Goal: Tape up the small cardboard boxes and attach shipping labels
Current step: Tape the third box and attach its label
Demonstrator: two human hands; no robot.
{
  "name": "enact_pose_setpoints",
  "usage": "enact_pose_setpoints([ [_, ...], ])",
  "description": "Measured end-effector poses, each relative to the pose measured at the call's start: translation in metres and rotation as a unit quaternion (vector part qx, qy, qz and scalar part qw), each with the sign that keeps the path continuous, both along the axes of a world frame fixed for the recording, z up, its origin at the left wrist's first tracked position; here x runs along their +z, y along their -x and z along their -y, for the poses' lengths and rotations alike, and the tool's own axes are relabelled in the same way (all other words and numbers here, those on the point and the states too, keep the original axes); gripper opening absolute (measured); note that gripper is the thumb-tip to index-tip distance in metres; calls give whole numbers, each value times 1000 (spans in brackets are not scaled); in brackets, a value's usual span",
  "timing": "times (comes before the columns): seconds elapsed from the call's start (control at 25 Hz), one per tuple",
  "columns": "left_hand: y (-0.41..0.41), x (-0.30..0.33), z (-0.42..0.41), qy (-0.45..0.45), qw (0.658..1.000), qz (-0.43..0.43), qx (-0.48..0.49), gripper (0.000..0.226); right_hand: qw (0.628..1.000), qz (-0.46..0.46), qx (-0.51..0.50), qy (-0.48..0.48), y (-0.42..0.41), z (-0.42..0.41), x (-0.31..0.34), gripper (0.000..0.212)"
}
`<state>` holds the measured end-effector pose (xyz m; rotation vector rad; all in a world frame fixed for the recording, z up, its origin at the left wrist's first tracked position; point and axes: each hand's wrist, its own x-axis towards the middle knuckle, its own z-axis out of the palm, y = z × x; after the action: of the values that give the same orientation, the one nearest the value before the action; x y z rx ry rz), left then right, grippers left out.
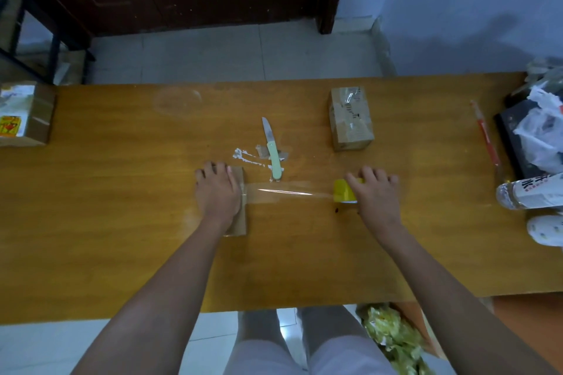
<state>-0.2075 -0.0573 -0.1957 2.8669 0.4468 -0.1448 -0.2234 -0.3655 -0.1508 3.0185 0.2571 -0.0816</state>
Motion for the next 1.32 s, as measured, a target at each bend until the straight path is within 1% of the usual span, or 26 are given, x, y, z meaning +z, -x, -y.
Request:
enact_pose_setpoints([
  [0.16,-4,1,-13,-3,1000,1,10,36,999,28,32,-3,-10,-10,-3,40],
  [0.24,-4,-1,-18,-10,1000,12,15,35,999,29,25,-16,-11,-15,-7,42],
  [0.36,0,-4,-17,-24,999,32,25,31,999,11,2,-42,-10,-15,-11,51],
  [0.48,-1,-5,-15,-25,999,32,34,29,999,-10,0,-47,-11,-16,-12,61],
  [0.6,1,-6,-16,-32,998,30,40,30,999,-33,-6,-24,-5,-14,-10,73],
  [0.76,2,-6,-16,-28,999,36,28,37,997,-77,-19,3,0,-17,4,78],
  [0.88,0,-3,-15,-23,999,28,36,35,992,-127,-19,20,-9,-23,22,87],
  [0.92,0,-3,-15,-26,999,25,35,34,991,-134,-17,18,-12,-27,30,93],
  [1.0,0,-1,-15,-35,999,20,24,34,994,-108,-15,-24,-23,-44,43,101],
  [1.04,-1,-1,-15,-37,999,17,20,34,994,-88,-16,-60,-29,-59,45,98],
  [1.08,-1,0,-15,-39,999,14,17,34,992,-75,-18,-100,-38,-77,43,90],
  [1.16,-1,1,-15,-39,999,14,17,35,981,-93,-43,-163,-59,-119,29,62],
  [1.2,-1,2,-16,-38,999,16,16,35,975,-125,-71,-171,-68,-139,18,51],
  [1.28,-1,1,-17,-37,999,16,15,36,961,-189,-122,-161,-82,-165,-7,43],
  [1.32,-1,0,-18,-38,999,16,16,36,958,-195,-143,-156,-85,-173,-19,40],
])
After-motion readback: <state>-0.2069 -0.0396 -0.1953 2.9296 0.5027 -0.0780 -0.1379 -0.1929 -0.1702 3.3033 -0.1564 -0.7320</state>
